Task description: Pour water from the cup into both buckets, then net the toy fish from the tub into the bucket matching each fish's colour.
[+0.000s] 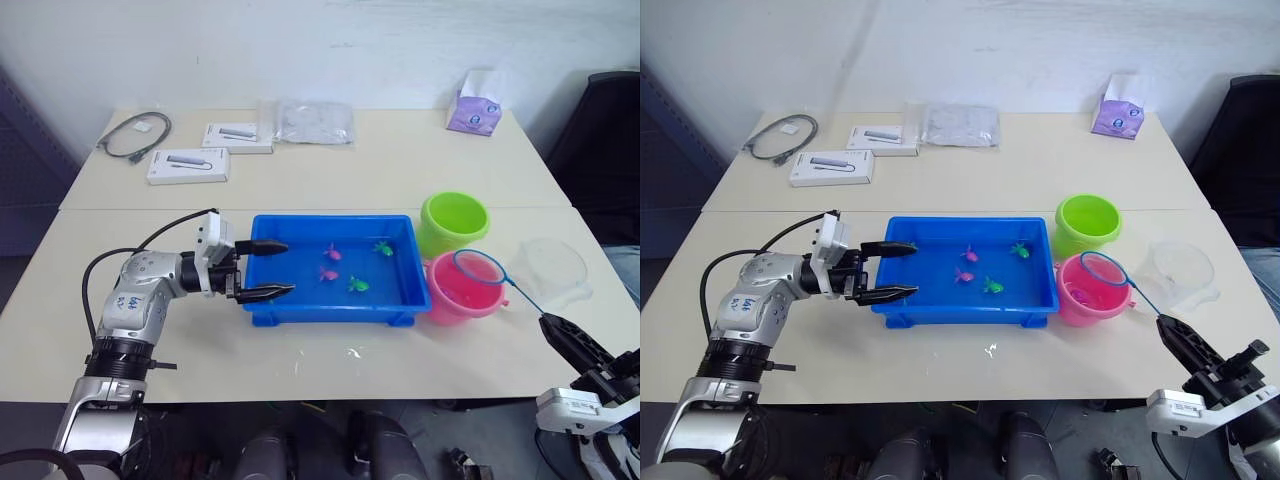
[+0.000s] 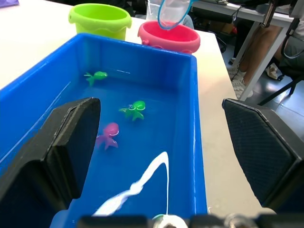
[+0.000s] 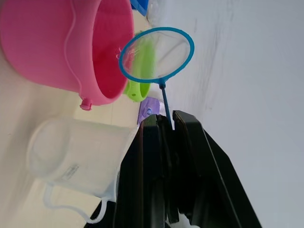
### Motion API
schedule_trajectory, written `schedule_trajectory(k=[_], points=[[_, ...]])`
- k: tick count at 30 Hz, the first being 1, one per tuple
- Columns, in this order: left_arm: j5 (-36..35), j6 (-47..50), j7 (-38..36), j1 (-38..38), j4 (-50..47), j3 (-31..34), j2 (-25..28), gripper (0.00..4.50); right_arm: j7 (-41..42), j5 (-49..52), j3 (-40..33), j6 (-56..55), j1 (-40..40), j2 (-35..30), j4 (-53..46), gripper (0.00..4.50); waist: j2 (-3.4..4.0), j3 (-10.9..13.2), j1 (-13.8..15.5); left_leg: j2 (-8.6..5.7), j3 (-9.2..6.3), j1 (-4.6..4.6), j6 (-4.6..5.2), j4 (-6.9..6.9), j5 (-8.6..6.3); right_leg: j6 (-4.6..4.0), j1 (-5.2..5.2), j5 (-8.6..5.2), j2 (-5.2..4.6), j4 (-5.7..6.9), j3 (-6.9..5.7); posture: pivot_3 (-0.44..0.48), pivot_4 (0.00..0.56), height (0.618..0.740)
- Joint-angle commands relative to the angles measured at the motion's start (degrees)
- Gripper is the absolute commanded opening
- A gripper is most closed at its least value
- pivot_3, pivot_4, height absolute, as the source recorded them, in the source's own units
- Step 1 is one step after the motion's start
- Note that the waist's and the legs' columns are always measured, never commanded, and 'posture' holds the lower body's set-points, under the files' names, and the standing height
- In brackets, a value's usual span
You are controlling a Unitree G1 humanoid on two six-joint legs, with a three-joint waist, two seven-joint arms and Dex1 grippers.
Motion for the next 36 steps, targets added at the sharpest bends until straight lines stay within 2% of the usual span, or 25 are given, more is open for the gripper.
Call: schedule_trajectory(k=[1, 2, 4, 8, 11, 14, 16, 18, 20, 22, 28, 36], points=[[-1.0, 0.08, 0.25, -0.4, -2.68, 1.23, -0.07, 4.42, 0.82, 3.03, 1.54, 0.1, 0.57, -0.4, -2.46, 0.0, 0.0, 0.0, 0.03, 0.0, -0.01, 0.04, 0.0, -0.01, 0.0, 0.0, 0.04, 0.0, -0.02, 0.0, 0.0, 0.0, 0.15, 0.74], [-0.98, 0.06, 0.2, -0.52, -2.57, 1.27, 0.01, 4.42, 1.58, 4.86, 1.87, 0.99, 0.51, -0.21, -2.7, 0.0, 0.0, 0.0, 0.04, 0.01, -0.04, 0.05, 0.0, -0.01, 0.0, 0.0, 0.06, 0.0, -0.02, -0.01, -0.01, 0.0, 0.15, 0.74], [-1.11, 0.12, 0.68, -0.66, -2.12, 2.05, 0.35, 4.42, 5.33, 15.03, 3.12, 6.17, -1.55, -0.8, -3.82, 0.0, 0.0, 0.0, 0.01, 0.02, -0.05, 0.05, 0.0, -0.01, 0.0, -0.02, 0.06, -0.01, -0.04, 0.0, -0.01, 0.0, 0.15, 0.74], [-0.96, 0.13, 1.48, 0.13, -1.03, 3.76, 1.52, 4.42, 15.01, 36.04, 10.15, 17.54, -6.0, -3.22, -9.7, 0.0, 0.0, 0.0, -0.38, 0.05, -0.06, 0.13, 0.01, 0.02, 0.0, -0.01, 0.17, 0.0, -0.14, 0.0, -0.02, 0.0, 0.15, 0.74], [-0.98, 0.39, 2.13, 0.96, 1.0, 6.05, 3.16, 4.42, 21.72, 55.12, 19.09, 34.12, -9.41, -5.1, -18.25, 0.0, 0.0, 0.0, -0.36, 0.13, -0.22, 0.21, 0.01, 0.01, -0.01, -0.06, 0.3, -0.03, -0.18, 0.0, -0.11, 0.0, 0.15, 0.74], [-0.81, 0.2, 1.33, 1.98, 1.85, 7.18, 5.29, 4.42, 22.93, 64.17, 23.82, 48.24, -14.98, -7.05, -23.45, 0.0, 0.0, 0.0, -0.13, 0.19, -0.33, 0.19, -0.01, 0.0, -0.02, -0.15, 0.27, -0.08, -0.2, 0.05, -0.21, 0.0, 0.15, 0.74], [-1.24, 0.93, 0.99, 2.76, 0.86, 7.55, 6.26, 4.42, 23.46, 65.03, 26.02, 56.04, -18.87, -9.29, -24.54, 0.0, 0.0, 0.0, 0.09, 0.16, -0.36, 0.16, 0.01, 0.03, -0.03, -0.15, 0.28, -0.08, -0.27, 0.04, -0.28, 0.0, 0.15, 0.74], [-1.59, 1.55, 0.7, 3.61, -0.3, 7.83, 6.98, 4.42, 24.9, 61.57, 29.29, 60.05, -23.32, -12.23, -23.54, 0.0, 0.0, 0.0, 0.33, 0.06, -0.38, 0.14, 0.11, 0.06, -0.08, -0.12, 0.32, -0.06, -0.45, 0.0, -0.36, 0.0, 0.15, 0.74], [-1.82, 1.91, 0.62, 4.44, -1.42, 7.93, 7.24, 4.42, 27.3, 52.77, 34.65, 56.78, -27.85, -15.93, -18.79, 0.0, 0.0, 0.0, 0.45, -0.01, -0.38, 0.07, 0.21, 0.09, -0.13, -0.08, 0.32, -0.04, -0.58, -0.05, -0.45, 0.0, 0.15, 0.74], [-1.95, 2.26, 0.67, 5.24, -2.68, 7.94, 7.27, 4.42, 28.68, 48.25, 38.14, 53.4, -31.05, -16.84, -14.39, 0.0, -0.03, 0.0, 0.52, -0.08, -0.38, 0.0, 0.28, 0.11, -0.17, -0.04, 0.31, -0.02, -0.66, -0.13, -0.52, 0.0, 0.15, 0.74], [-2.26, 3.52, 1.73, 8.0, -7.06, 8.51, 7.14, 4.42, 31.11, 40.09, 46.77, 45.77, -41.74, -13.39, -1.79, 0.0, -0.03, 0.0, 0.0, -0.06, -0.29, -0.1, 0.29, 0.07, -0.19, 0.07, 0.27, 0.04, -0.5, -0.25, -0.56, 0.0, 0.15, 0.74], [-2.94, 5.02, 3.51, 11.48, -11.24, 9.95, 7.54, 4.42, 33.56, 34.29, 51.61, 42.66, -48.1, -9.62, 5.89, 0.0, -0.01, 0.01, -0.01, 0.06, -0.29, -0.08, 0.16, 0.07, -0.18, 0.05, 0.26, 0.03, -0.38, -0.26, -0.52, 0.0, 0.15, 0.74]])
